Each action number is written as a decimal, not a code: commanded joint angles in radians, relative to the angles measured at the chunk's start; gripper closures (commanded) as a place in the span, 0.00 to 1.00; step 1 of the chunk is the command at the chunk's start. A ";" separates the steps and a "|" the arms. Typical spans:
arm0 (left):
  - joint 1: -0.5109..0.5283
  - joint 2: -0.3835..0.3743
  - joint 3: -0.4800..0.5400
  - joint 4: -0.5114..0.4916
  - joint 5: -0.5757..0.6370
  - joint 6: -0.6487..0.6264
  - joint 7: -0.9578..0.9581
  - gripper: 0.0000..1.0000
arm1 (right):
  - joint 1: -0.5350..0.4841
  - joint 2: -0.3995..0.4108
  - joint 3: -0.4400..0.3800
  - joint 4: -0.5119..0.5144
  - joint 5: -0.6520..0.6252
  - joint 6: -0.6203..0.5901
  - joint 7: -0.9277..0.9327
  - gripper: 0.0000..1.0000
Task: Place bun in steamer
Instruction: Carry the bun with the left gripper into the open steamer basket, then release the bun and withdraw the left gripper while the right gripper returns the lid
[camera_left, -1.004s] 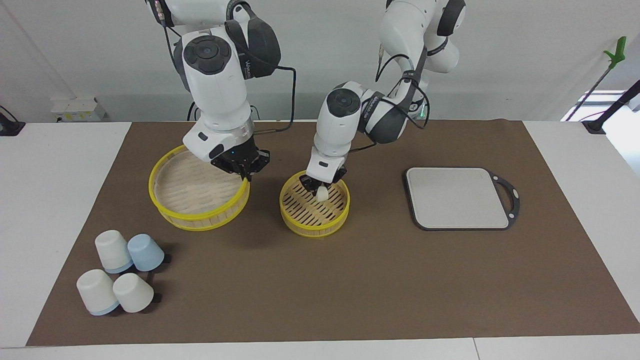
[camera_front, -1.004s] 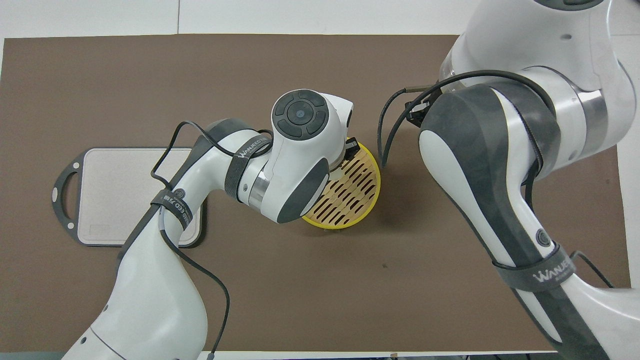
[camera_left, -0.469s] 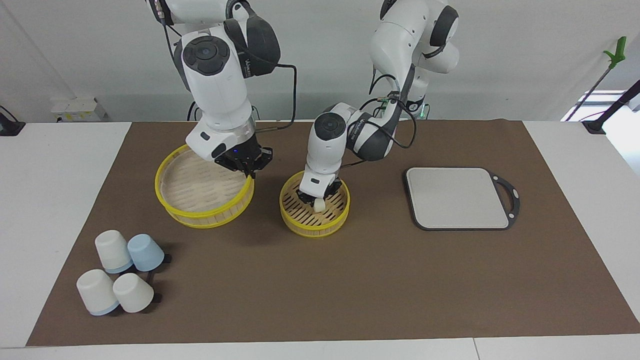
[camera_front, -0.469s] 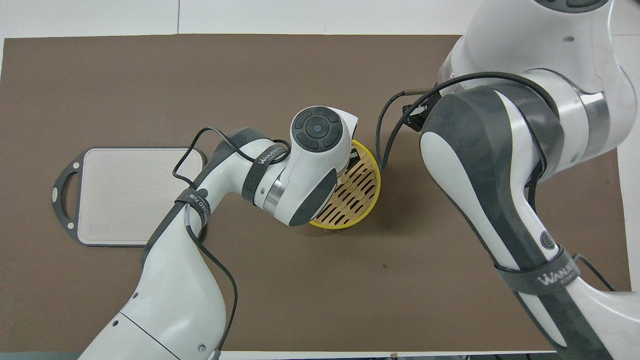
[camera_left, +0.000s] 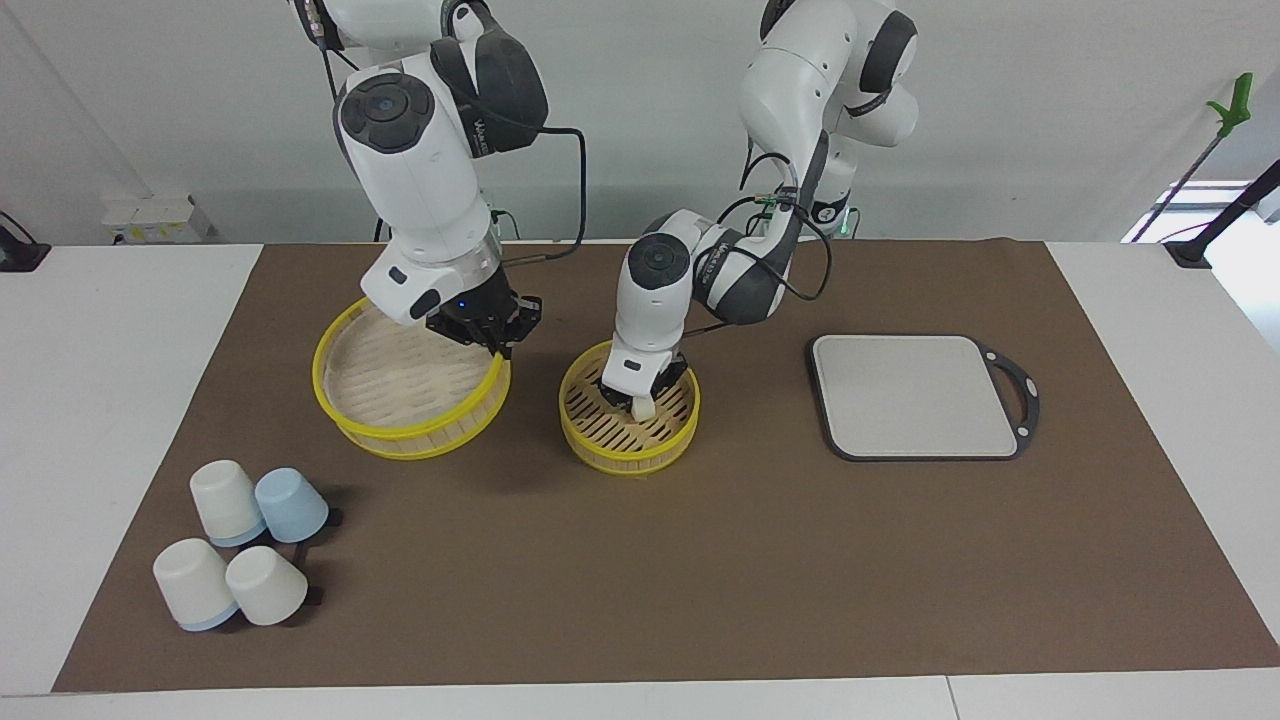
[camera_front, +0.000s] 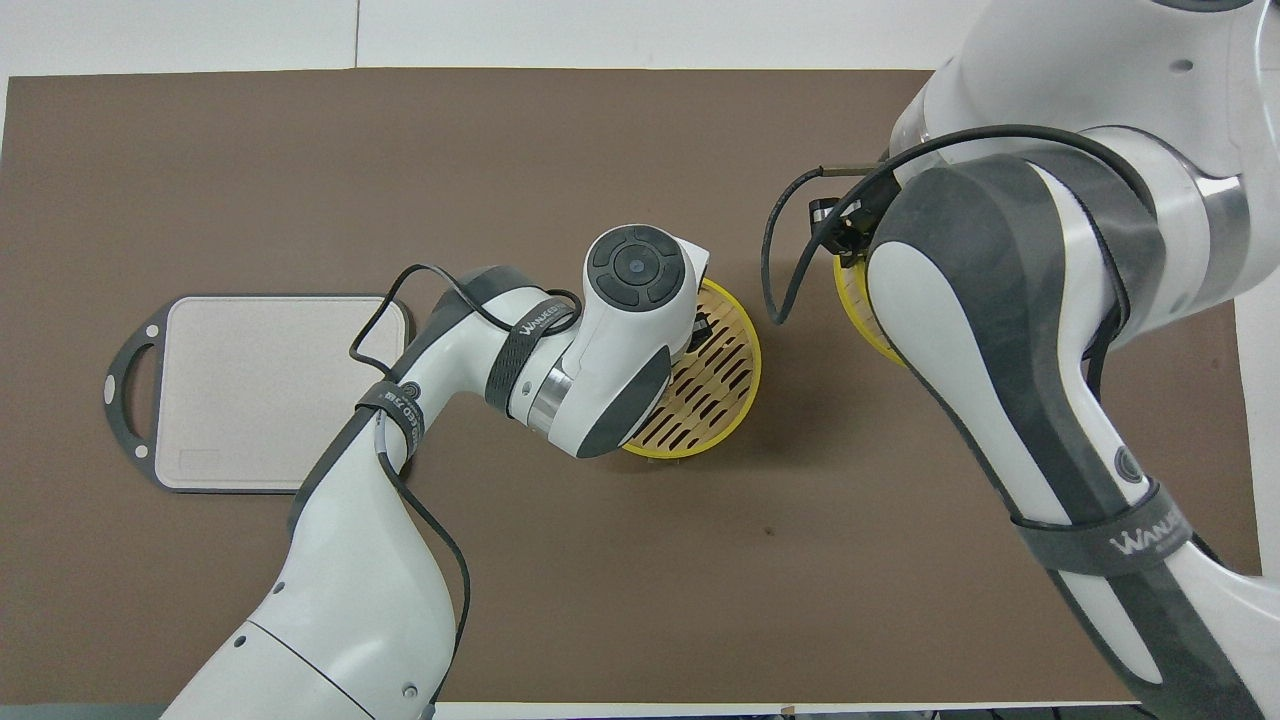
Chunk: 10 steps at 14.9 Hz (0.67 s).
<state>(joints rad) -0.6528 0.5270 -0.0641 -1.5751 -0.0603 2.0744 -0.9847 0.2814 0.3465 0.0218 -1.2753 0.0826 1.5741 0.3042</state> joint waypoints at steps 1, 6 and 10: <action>-0.011 -0.030 0.018 -0.023 0.025 0.012 -0.017 0.00 | -0.016 -0.038 0.010 -0.047 0.022 0.023 -0.028 1.00; 0.022 -0.117 0.026 -0.019 0.023 -0.026 -0.015 0.00 | -0.016 -0.040 0.009 -0.050 0.022 0.023 -0.028 1.00; 0.149 -0.225 0.024 -0.019 0.023 -0.106 -0.009 0.00 | -0.004 -0.046 0.007 -0.067 0.020 0.058 -0.016 1.00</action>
<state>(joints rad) -0.5667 0.3683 -0.0318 -1.5645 -0.0602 2.0150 -0.9880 0.2821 0.3412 0.0228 -1.2852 0.0841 1.5801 0.3042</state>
